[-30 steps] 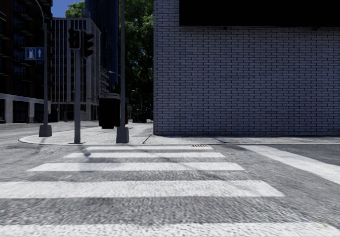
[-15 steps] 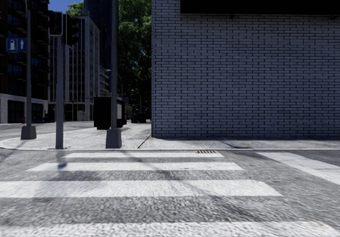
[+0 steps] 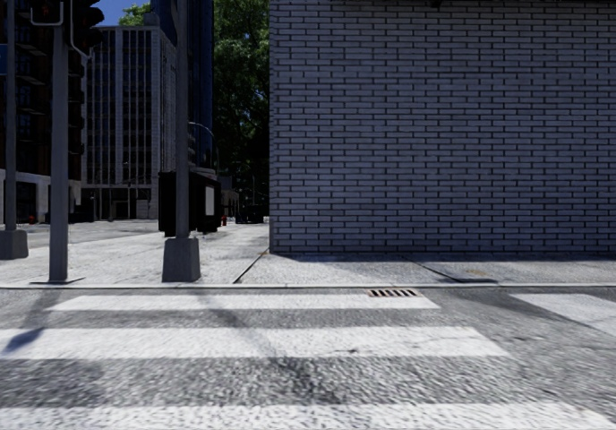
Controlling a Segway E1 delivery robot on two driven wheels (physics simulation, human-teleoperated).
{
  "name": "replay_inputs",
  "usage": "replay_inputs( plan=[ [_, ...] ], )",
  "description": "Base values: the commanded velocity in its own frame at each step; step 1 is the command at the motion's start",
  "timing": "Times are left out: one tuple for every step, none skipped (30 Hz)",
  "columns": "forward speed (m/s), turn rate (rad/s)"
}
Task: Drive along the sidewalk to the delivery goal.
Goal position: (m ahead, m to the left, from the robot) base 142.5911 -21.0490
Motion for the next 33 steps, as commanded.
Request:
replay_inputs(
  plan=[
    [2.0,0.2],
    [2.0,0.23],
    [2.0,0.23],
    [2.0,0.23],
    [2.0,0.23],
    [2.0,0.23],
    [2.0,0.23],
    [2.0,0.23],
    [2.0,0.23],
    [2.0,0.23],
    [2.0,0.23],
    [2.0,0.23],
    [2.0,0.23],
    [2.0,0.23],
    [2.0,0.23],
    [2.0,0.23],
    [2.0,0.23],
    [2.0,0.23],
    [2.0,0.23],
    [2.0,0.23],
    [2.0,0.2],
    [2.0,0.2],
    [2.0,0.19],
    [2.0,0.18],
    [2.0,0.18],
    [2.0,0.07],
    [2.0,0.07],
    [2.0,0.0],
    [2.0,0.0],
    [2.0,0.0],
    [2.0,0.0],
    [2.0,0.0],
    [2.0,0.0]
  ],
)
